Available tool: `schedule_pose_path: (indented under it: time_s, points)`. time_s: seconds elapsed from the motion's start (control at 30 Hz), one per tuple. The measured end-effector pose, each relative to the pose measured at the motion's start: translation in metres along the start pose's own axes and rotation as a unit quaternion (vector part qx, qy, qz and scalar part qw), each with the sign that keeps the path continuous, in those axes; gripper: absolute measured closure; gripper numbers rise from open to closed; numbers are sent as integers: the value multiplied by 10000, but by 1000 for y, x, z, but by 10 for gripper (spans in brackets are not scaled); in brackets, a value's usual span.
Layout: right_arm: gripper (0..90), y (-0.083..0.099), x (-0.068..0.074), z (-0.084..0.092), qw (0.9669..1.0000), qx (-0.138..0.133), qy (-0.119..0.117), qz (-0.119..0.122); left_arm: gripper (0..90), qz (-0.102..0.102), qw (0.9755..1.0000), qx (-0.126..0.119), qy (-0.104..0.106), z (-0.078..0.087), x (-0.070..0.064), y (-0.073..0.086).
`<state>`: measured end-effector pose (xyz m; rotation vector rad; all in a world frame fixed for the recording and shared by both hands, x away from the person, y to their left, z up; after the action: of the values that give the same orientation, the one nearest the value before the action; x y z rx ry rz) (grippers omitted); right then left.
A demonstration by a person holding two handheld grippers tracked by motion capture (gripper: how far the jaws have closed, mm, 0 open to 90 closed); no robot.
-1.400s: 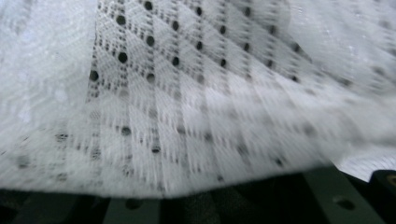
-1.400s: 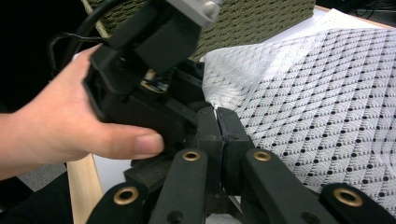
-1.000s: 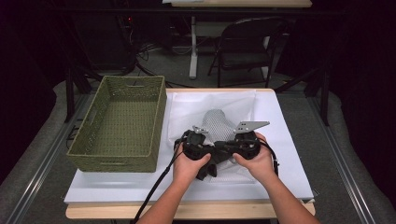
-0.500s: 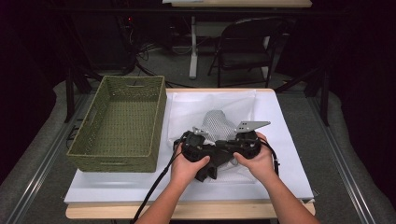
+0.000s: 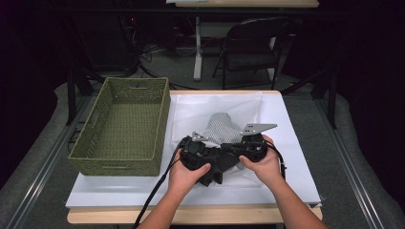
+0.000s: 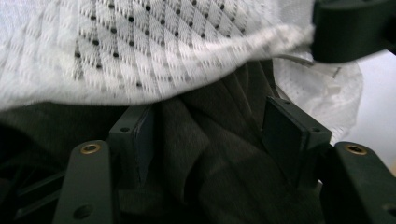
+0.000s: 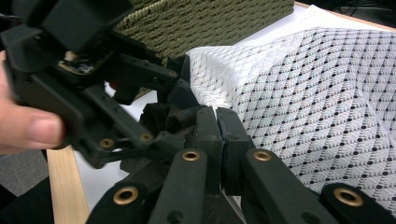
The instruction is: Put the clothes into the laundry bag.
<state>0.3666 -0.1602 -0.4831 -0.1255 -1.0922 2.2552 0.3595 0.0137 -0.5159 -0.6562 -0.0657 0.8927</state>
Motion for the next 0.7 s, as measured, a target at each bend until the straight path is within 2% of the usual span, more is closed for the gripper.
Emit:
schedule_pose_path:
  time_s: [0.07, 0.1, 0.33, 0.57, 0.7]
  points:
    - [890, 0, 0, 0, 10000, 0, 1, 4, 358, 6, 10000, -37, 49, 2, 0, 3]
    - [890, 0, 0, 0, 10000, 2, 7, -3, 358, -3, 10000, 44, 77, 4, 0, 4]
    - [889, 0, 0, 0, 10000, -22, 2, -5, 358, -127, 9998, 174, 56, 6, -1, 16]
    - [889, 0, 1, 0, 10000, -13, 5, 16, 347, -287, 9990, 222, -276, 0, -2, 22]
    - [890, 0, 1, 0, 10000, -10, -1, 12, 347, -234, 9990, 243, -294, -2, 1, 24]
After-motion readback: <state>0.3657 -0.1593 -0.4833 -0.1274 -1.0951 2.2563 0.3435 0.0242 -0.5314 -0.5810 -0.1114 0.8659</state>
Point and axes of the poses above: each handheld gripper's, and its own axes: z roughly backward along the jaws, y roughly out of its underside, x roughly to its left, the point moved 3 cm from there along -z, roughly forward along the jaws, and after that the axes turned 11 degrees about x, right-handed, at the moved point
